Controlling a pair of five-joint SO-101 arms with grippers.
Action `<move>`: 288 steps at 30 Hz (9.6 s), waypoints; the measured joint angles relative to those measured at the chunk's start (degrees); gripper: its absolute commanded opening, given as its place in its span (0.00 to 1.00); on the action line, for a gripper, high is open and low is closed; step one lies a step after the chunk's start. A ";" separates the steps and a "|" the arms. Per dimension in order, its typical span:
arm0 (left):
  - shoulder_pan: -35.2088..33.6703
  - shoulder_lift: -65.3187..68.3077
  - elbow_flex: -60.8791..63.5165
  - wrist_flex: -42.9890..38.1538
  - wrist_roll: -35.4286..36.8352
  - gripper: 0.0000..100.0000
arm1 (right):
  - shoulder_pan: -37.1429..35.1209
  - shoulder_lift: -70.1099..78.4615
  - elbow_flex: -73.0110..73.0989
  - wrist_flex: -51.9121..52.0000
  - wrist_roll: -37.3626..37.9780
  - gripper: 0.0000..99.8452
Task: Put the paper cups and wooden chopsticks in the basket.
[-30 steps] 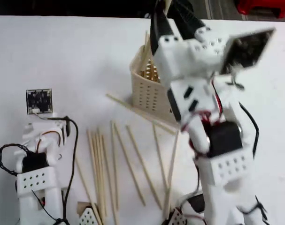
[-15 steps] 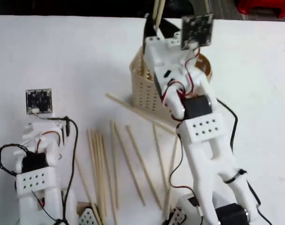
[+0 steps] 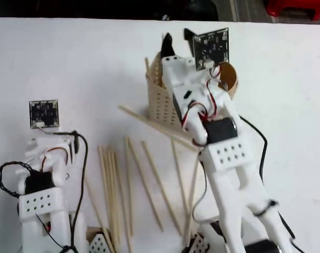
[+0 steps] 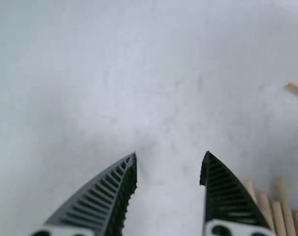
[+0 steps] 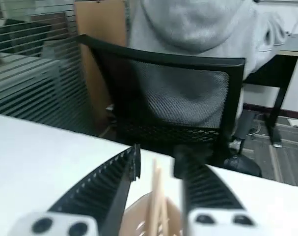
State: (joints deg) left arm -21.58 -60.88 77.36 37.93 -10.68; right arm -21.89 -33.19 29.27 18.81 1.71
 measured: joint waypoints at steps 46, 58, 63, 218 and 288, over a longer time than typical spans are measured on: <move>13.10 40.00 -32.53 33.23 -2.37 0.33 | 0.79 -43.60 42.81 32.00 0.00 0.02; 18.73 43.16 -24.26 21.19 -0.09 0.26 | 0.79 -43.60 43.69 32.00 0.00 0.02; 23.56 47.12 -24.00 20.13 3.69 0.22 | 0.79 -43.60 43.69 32.00 0.00 0.02; 22.42 67.78 -76.92 54.86 2.64 0.24 | 0.79 -43.60 43.69 32.00 0.00 0.02; 22.51 67.78 -93.19 49.32 8.62 0.02 | 2.37 -43.60 43.69 32.00 0.00 0.02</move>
State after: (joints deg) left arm 0.92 6.90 -15.82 87.25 -2.07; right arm -19.52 -76.79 72.97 50.81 1.71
